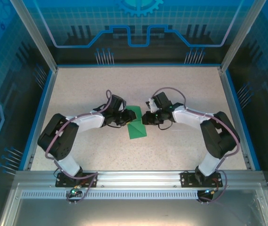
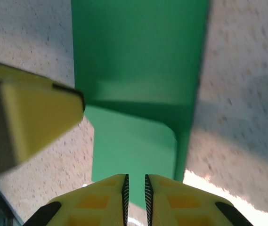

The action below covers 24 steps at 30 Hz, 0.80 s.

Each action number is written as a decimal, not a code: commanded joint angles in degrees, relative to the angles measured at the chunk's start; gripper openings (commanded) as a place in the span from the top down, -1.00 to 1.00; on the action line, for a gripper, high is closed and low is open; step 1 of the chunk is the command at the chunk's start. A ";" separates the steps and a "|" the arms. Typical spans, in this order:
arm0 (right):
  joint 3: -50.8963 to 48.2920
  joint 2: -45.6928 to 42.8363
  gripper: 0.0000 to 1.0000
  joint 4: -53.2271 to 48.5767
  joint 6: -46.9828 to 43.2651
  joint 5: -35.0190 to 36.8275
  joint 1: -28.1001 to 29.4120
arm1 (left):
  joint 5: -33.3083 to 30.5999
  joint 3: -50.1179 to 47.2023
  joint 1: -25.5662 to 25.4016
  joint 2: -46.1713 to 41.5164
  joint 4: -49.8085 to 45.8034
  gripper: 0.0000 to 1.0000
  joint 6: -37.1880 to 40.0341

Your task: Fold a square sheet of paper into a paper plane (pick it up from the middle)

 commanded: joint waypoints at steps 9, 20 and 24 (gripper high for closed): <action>6.26 9.95 0.58 -1.98 -0.82 0.98 0.90 | -1.24 -6.55 -0.48 -3.06 2.65 0.12 -6.57; 4.42 13.16 0.59 0.44 1.51 -0.93 -0.26 | 2.44 -8.02 -0.80 -0.76 7.82 0.05 -7.84; 3.12 12.83 0.59 2.48 2.76 -2.68 -1.07 | 2.24 -7.00 -0.82 0.68 7.14 0.05 -7.42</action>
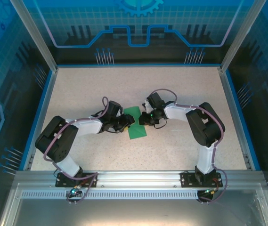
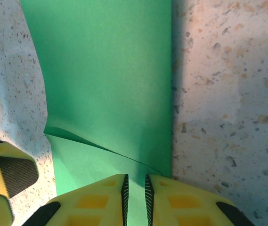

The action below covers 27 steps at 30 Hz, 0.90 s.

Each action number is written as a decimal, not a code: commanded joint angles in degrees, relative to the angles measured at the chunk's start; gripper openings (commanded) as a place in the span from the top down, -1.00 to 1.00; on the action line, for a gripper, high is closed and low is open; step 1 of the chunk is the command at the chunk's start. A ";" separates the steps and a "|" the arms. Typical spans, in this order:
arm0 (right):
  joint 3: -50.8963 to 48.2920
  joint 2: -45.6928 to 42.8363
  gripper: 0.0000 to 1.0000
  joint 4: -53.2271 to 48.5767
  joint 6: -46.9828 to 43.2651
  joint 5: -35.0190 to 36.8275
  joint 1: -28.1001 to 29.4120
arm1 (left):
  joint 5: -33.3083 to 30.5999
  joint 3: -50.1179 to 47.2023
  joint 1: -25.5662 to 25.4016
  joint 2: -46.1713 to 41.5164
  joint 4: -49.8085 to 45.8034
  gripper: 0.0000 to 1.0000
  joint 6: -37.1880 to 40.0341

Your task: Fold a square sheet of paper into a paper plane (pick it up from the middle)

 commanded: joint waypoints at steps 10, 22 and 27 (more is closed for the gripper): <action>-5.04 -0.31 0.58 7.99 5.31 -8.12 -3.42 | -0.34 -0.66 -0.71 1.82 1.07 -0.04 -1.13; -8.46 -4.16 0.53 13.00 7.94 -10.57 -4.61 | 0.08 0.50 -1.43 3.70 2.85 -0.05 -2.01; -9.60 -7.17 0.51 13.67 7.54 -10.22 -4.67 | 0.37 0.53 -1.55 3.97 3.71 -0.06 -2.24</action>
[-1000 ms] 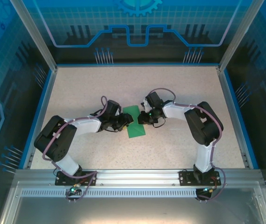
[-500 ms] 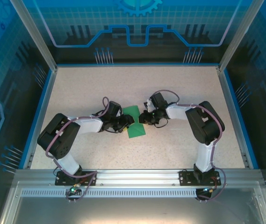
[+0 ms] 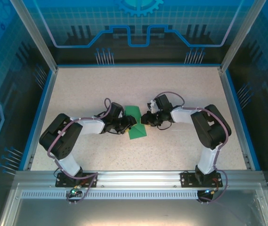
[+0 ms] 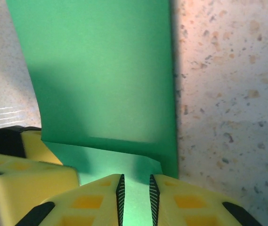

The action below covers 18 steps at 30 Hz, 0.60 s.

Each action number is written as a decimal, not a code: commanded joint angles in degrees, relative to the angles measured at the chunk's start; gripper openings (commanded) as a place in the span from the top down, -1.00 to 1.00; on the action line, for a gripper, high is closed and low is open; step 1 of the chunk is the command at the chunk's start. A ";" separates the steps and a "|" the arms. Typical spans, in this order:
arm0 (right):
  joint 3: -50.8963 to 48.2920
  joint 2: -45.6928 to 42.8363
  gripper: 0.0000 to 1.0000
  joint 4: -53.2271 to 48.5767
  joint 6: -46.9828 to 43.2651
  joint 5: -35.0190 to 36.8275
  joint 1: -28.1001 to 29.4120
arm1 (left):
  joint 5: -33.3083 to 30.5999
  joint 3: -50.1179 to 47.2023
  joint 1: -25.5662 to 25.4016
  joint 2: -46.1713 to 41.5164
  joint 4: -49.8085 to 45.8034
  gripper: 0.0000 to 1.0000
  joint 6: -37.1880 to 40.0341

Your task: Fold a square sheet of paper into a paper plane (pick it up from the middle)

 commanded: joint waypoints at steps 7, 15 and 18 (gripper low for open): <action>-1.51 -2.79 0.51 1.23 0.22 -0.52 -0.86 | 0.77 2.45 -0.37 1.82 1.88 0.24 0.42; -2.66 -5.46 0.51 -0.04 -0.13 1.19 -0.86 | 0.09 3.95 -0.41 2.57 1.89 0.65 3.04; -3.12 -7.45 0.51 -1.31 -0.67 2.73 -0.85 | -1.08 4.48 -0.36 1.68 0.40 0.83 4.80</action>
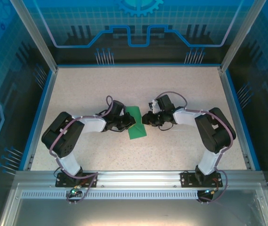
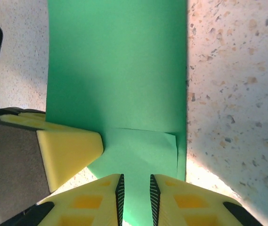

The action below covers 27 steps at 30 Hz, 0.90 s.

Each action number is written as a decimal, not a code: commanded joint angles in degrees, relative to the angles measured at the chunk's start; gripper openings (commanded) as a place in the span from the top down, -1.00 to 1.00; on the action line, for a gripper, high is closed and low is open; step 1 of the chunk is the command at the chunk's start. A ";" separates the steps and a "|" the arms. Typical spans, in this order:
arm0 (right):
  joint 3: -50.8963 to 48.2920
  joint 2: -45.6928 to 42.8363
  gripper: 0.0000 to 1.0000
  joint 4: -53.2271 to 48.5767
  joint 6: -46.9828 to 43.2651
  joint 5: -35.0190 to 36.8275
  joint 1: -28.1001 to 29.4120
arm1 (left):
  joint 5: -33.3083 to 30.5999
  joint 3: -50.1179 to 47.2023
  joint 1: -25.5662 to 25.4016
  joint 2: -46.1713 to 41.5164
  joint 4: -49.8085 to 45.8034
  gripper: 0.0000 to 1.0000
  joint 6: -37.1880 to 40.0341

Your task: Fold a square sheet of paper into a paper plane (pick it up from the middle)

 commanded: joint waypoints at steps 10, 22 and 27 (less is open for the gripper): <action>-4.32 -15.42 0.06 -8.52 -1.65 13.80 -0.94 | -18.28 11.89 -0.39 -12.78 -36.14 0.96 18.42; -8.88 -25.81 -0.68 -11.83 -0.87 24.34 -1.99 | -44.29 26.07 -1.37 -17.01 -64.41 0.93 27.96; -10.77 -29.05 -0.80 -12.79 0.34 27.45 -2.73 | -51.97 29.45 -3.87 -10.32 -68.13 0.92 27.48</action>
